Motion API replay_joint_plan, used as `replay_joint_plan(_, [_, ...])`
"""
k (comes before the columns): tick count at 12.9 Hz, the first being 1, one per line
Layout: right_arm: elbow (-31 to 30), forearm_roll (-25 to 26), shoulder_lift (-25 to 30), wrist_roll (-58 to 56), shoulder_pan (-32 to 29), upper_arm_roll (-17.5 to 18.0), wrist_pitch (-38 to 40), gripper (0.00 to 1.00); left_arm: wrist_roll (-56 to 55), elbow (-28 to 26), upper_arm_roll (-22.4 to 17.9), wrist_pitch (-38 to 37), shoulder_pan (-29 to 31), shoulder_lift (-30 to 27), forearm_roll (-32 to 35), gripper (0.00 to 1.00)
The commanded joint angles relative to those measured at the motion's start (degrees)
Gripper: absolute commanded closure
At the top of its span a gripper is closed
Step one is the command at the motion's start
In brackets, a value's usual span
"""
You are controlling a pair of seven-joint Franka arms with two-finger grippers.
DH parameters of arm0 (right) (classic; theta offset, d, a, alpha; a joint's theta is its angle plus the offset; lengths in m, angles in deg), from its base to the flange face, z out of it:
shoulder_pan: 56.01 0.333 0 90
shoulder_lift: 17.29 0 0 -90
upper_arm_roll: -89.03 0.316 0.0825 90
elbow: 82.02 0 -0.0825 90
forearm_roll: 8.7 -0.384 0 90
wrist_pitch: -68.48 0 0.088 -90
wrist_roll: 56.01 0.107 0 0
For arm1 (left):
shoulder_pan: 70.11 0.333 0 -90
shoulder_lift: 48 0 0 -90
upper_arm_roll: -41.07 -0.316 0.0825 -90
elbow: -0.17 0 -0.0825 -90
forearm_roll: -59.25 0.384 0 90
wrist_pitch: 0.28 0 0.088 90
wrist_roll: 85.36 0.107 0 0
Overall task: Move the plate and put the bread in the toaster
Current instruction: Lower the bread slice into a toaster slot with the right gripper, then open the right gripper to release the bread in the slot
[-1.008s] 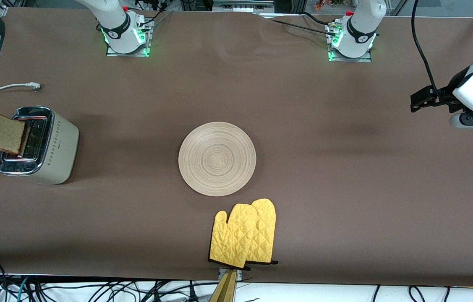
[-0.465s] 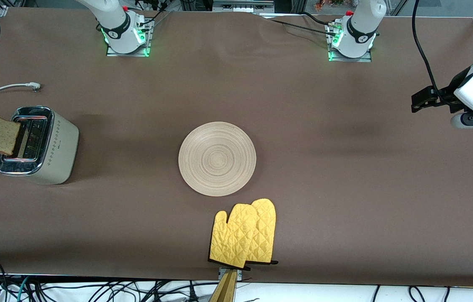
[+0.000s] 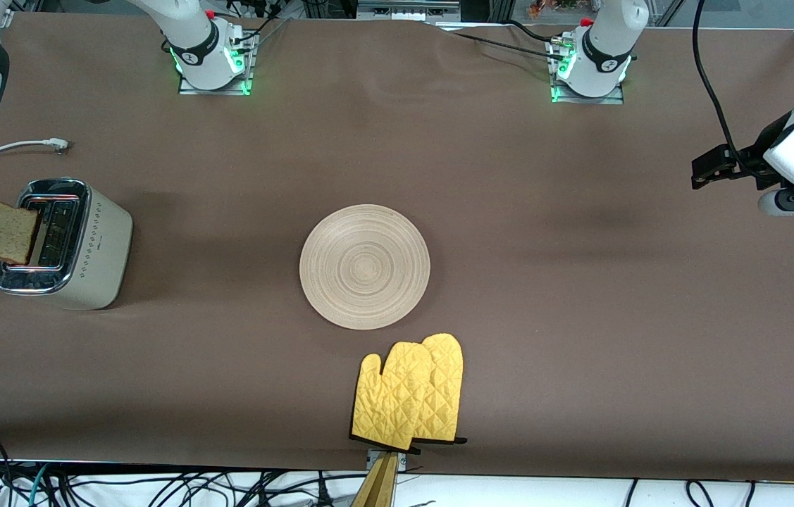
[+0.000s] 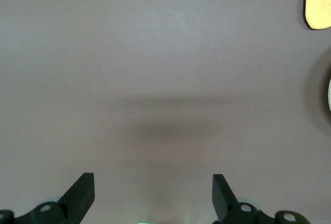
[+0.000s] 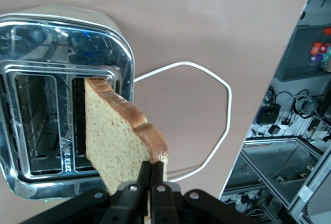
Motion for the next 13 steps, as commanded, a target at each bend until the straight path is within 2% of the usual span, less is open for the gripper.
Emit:
replay_joint_plan(1, [0.6, -1.4, -0.8, -0.3, -0.3, 0.1, 0.0, 1.0, 0.0, 1.3, 0.1, -0.2, 0.1, 0.4, 0.8, 0.0])
replay_joint_plan(8, [0.6, -10.7, -5.1, 0.0, 0.1, 0.6, -1.8, 1.0, 0.0, 1.3, 0.1, -0.2, 0.1, 0.4, 0.8, 0.0])
replay_joint_plan(12, [0.4, -14.0, -7.3, 0.0, 0.1, 0.9, -3.7, 1.0, 0.0, 1.3, 0.1, -0.2, 0.1, 0.4, 0.8, 0.0])
replay_joint_plan(13, [0.5, -14.2, -7.7, 0.1, 0.1, 1.0, -3.9, 0.89, 0.0, 1.3, 0.1, -0.2, 0.1, 0.4, 0.8, 0.0])
